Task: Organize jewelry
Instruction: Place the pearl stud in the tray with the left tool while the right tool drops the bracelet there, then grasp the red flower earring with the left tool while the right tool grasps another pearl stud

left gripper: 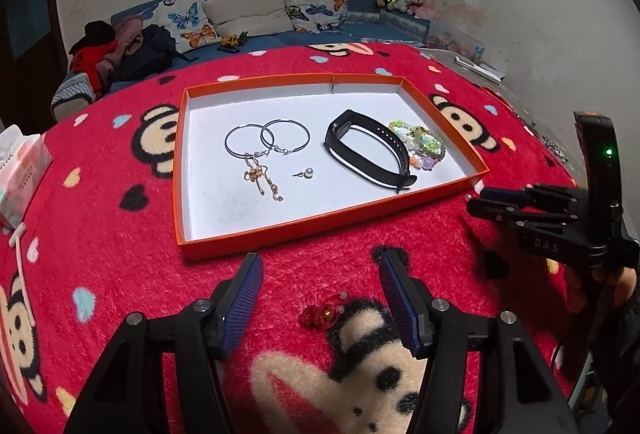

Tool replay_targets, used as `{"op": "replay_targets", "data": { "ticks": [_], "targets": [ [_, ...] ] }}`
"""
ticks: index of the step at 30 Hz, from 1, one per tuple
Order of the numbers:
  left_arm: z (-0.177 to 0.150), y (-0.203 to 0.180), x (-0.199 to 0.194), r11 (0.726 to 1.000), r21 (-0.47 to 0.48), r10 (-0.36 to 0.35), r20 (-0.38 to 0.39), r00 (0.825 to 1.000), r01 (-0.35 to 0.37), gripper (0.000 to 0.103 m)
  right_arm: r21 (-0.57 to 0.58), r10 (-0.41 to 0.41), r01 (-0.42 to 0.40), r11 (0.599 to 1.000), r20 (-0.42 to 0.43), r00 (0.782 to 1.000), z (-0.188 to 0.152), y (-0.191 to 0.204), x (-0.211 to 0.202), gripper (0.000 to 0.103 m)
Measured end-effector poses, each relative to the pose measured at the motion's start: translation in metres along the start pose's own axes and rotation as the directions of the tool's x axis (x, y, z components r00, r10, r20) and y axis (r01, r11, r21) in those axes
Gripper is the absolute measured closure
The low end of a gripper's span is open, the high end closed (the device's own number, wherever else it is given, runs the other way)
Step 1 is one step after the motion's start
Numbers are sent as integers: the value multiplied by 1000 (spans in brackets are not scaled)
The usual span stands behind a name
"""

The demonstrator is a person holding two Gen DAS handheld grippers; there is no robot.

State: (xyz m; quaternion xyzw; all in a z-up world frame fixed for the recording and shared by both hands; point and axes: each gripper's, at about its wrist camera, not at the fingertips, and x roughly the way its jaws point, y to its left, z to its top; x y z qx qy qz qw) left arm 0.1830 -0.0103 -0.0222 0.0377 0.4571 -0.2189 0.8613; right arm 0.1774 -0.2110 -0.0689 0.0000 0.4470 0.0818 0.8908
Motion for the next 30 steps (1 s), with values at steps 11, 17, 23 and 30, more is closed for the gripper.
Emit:
{"op": "replay_targets", "data": {
  "ticks": [11,17,23,30],
  "targets": [
    [-3,-2,5,1000,-3,4,-20,1000,-4,39,-253,25,-32,967,-28,999,-1,8,11,68],
    [-5,-5,7,1000,-12,19,-30,999,-19,39,-365,91,-104,925,-51,995,-3,8,9,68],
    [-7,-7,13,999,-14,34,-54,998,-34,39,-442,164,-181,878,-76,983,-2,14,9,68],
    [-8,-6,14,999,-15,37,-57,998,-38,39,-477,194,-215,852,-93,977,-8,21,3,68]
  ]
}}
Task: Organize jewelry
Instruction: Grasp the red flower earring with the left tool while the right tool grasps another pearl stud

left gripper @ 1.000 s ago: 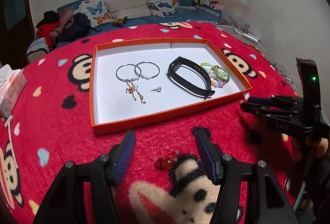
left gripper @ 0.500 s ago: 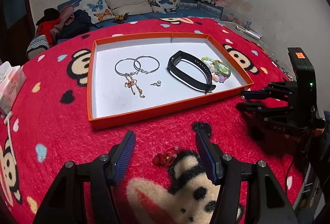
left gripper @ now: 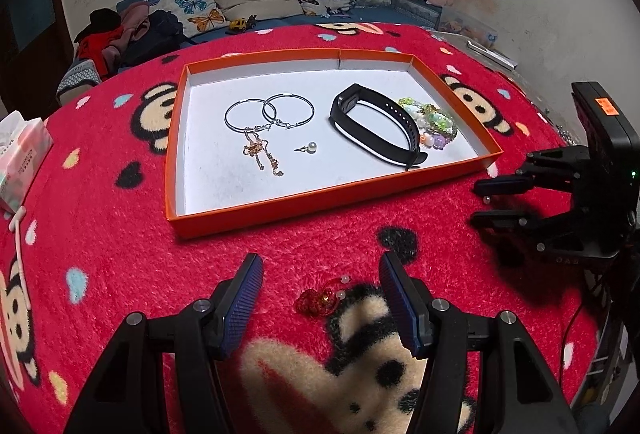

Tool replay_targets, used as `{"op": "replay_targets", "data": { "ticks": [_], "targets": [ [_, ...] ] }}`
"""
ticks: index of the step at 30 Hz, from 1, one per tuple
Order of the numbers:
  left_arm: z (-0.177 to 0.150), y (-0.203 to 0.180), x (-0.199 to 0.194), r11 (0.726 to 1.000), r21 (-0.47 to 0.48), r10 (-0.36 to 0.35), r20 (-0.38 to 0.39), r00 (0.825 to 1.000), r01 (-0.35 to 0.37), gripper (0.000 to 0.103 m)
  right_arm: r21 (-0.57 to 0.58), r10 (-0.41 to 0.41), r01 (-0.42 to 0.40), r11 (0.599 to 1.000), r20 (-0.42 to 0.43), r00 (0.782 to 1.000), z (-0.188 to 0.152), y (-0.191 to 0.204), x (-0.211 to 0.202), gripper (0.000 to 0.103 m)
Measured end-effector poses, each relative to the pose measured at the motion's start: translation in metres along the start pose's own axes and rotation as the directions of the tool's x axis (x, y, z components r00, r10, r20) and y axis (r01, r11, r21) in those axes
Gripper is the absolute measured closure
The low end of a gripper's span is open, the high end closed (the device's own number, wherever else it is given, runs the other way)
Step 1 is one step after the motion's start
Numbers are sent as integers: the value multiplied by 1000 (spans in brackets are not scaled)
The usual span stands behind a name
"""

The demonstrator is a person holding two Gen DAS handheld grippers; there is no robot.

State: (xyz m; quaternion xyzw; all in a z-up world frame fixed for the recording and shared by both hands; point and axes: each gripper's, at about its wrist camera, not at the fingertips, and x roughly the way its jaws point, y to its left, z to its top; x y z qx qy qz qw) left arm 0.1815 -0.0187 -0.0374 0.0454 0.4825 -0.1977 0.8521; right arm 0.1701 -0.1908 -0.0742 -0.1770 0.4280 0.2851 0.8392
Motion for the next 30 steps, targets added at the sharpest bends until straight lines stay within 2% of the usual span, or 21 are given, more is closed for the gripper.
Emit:
{"op": "replay_targets", "data": {
  "ticks": [3,7,13,30],
  "targets": [
    [0,0,-1,1000,2,-7,5,1000,7,39,86,-36,34,996,25,999,-3,-5,-6,68],
    [-3,-2,-3,1000,20,-19,7,1000,19,39,162,-81,79,984,8,997,-9,-7,-9,68],
    [-8,-3,-2,999,28,-32,-6,999,32,39,220,-86,84,972,-1,996,-10,-11,-4,68],
    [-17,-7,-5,999,9,-48,-21,999,48,39,186,-49,42,982,29,998,-12,-17,-4,68]
  ]
}}
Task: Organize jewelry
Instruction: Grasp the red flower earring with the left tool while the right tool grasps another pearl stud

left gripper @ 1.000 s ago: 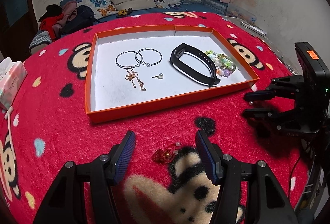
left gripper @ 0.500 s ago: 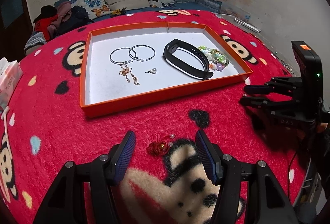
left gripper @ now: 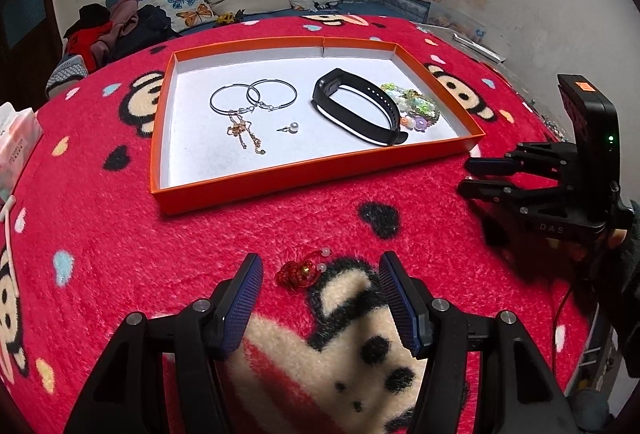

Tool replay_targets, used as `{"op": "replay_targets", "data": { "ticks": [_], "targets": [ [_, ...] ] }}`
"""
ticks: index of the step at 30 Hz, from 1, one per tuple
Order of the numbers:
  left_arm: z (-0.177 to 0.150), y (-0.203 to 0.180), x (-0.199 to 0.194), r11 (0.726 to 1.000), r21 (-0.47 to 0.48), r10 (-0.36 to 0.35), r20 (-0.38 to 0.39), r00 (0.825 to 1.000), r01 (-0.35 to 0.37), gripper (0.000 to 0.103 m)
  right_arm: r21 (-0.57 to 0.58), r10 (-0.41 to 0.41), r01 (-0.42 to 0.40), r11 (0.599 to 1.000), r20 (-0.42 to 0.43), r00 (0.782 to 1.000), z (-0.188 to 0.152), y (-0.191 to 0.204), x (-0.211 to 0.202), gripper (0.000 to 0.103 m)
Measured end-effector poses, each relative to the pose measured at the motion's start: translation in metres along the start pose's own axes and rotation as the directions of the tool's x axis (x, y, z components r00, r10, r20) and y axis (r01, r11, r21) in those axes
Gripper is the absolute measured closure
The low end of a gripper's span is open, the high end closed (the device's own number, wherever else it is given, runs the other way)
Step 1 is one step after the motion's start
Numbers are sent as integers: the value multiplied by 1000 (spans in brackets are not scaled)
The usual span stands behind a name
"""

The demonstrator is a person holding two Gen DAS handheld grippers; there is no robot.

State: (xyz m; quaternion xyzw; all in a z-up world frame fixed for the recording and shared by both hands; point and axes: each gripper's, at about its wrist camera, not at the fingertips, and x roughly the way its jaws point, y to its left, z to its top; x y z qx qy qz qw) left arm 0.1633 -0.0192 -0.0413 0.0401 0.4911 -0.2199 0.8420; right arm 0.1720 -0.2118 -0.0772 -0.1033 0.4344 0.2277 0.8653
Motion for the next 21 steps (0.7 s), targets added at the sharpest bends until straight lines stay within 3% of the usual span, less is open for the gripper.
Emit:
{"op": "replay_targets", "data": {
  "ticks": [6,10,21],
  "targets": [
    [-1,-2,1,1000,-1,8,-7,1000,-8,39,-21,10,-10,1000,11,1000,-1,1,0,68],
    [-1,-3,4,1000,-1,23,-15,1000,-23,39,-27,7,-6,1000,18,1000,-3,1,-1,82],
    [-1,-2,12,999,11,51,-21,998,-51,39,-14,6,-6,1000,40,999,-6,0,-6,83]
  ]
}}
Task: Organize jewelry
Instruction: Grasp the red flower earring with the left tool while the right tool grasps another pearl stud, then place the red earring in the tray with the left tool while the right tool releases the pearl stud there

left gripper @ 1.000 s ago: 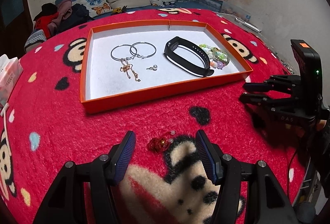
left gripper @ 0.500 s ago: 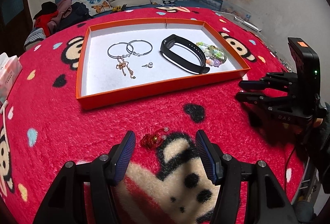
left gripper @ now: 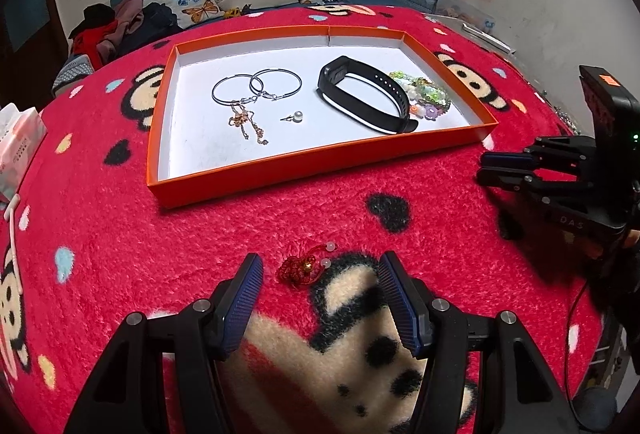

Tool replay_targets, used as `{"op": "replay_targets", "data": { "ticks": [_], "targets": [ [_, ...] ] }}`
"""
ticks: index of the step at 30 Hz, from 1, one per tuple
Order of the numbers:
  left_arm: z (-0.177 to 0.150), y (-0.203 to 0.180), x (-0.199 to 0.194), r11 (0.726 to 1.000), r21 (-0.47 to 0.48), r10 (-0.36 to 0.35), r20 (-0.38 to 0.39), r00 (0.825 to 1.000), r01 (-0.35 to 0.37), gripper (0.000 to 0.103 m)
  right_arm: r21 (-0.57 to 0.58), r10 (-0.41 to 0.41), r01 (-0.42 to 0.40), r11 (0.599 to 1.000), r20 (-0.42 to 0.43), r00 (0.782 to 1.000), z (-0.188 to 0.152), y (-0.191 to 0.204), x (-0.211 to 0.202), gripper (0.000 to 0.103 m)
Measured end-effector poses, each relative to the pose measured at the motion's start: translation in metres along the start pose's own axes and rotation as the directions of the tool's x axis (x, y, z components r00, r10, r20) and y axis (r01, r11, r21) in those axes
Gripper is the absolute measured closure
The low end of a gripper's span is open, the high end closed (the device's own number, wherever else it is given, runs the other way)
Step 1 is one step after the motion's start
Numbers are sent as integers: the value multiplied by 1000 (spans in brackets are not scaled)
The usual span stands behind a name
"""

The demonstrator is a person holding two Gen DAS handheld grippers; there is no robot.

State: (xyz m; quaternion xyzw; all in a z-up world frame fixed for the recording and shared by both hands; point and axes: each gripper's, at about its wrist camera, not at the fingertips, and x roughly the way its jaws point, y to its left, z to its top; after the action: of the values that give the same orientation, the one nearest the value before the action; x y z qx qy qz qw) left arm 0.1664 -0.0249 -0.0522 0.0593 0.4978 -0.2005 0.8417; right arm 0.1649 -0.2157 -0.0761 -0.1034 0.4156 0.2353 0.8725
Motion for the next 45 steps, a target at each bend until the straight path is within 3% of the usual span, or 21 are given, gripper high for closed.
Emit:
{"op": "replay_targets", "data": {
  "ticks": [6,11,16,19,27,36,45],
  "targets": [
    [1,-1,2,999,29,15,15,1000,-15,40,14,13,-13,1000,16,1000,-1,0,-4,83],
    [0,-2,1,998,54,19,25,1000,-20,58,16,14,-14,1000,20,1000,0,1,-4,83],
    [-2,-1,2,997,65,34,27,999,-35,81,14,13,-13,1000,26,1000,2,4,-6,83],
    [-3,1,1,996,68,54,35,998,-56,89,14,14,-15,1000,29,999,2,6,-7,83],
    [5,7,-27,997,41,58,101,993,-63,91,5,17,-18,1000,57,998,9,13,-20,83],
    [54,24,-51,996,13,87,193,977,-91,91,11,-22,20,1000,117,993,35,4,-28,83],
    [87,51,-5,997,-36,79,121,989,-75,91,54,-71,67,996,76,995,49,-19,1,83]
  ]
}}
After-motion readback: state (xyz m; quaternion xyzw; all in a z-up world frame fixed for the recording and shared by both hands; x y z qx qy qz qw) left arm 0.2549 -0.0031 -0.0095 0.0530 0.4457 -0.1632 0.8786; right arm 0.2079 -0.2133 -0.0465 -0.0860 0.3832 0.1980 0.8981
